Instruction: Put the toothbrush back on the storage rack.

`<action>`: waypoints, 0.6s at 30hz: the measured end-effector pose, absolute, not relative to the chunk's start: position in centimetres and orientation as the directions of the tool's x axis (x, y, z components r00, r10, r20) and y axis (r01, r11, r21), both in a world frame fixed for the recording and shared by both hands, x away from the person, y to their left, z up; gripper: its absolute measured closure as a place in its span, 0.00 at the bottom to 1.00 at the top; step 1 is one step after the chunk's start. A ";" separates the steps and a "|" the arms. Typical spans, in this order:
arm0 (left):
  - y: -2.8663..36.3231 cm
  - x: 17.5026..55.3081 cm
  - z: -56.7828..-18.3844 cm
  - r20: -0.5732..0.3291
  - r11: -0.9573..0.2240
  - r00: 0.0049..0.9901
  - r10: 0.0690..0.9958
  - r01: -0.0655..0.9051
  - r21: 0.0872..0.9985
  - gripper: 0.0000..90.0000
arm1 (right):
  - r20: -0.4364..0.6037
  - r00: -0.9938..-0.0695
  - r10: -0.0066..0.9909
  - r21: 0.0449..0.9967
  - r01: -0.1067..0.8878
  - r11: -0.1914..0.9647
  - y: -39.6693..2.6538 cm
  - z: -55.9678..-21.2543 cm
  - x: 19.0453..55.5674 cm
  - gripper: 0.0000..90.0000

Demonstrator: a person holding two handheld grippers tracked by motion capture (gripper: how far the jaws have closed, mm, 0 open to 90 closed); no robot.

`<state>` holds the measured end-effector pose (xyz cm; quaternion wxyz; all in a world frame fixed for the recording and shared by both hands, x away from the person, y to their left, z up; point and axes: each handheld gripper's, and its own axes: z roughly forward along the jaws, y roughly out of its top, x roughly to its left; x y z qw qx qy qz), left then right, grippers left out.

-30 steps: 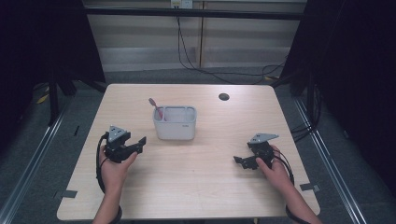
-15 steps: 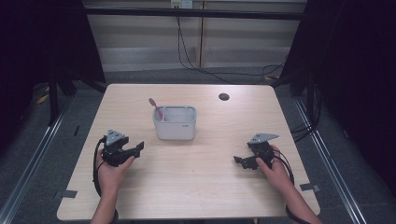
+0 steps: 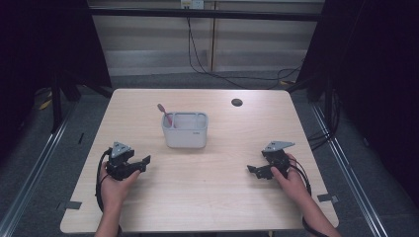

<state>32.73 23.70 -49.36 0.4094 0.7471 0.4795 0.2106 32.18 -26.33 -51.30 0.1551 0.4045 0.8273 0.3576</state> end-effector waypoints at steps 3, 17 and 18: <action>23.8 32.7 -49.5 -0.089 -0.198 0.452 0.888 0.549 0.812 0.32 | 0.032 -0.625 0.780 0.717 0.558 0.418 -26.3 -51.3 32.2 0.13; 24.2 32.6 -50.0 -0.070 -0.231 0.453 0.889 0.575 0.785 0.30 | 0.032 -0.625 0.780 0.717 0.558 0.418 -26.3 -51.3 32.2 0.13; 24.2 32.6 -50.1 -0.073 -0.226 0.450 0.890 0.576 0.785 0.30 | 0.032 -0.625 0.780 0.717 0.558 0.417 -26.3 -51.3 32.2 0.13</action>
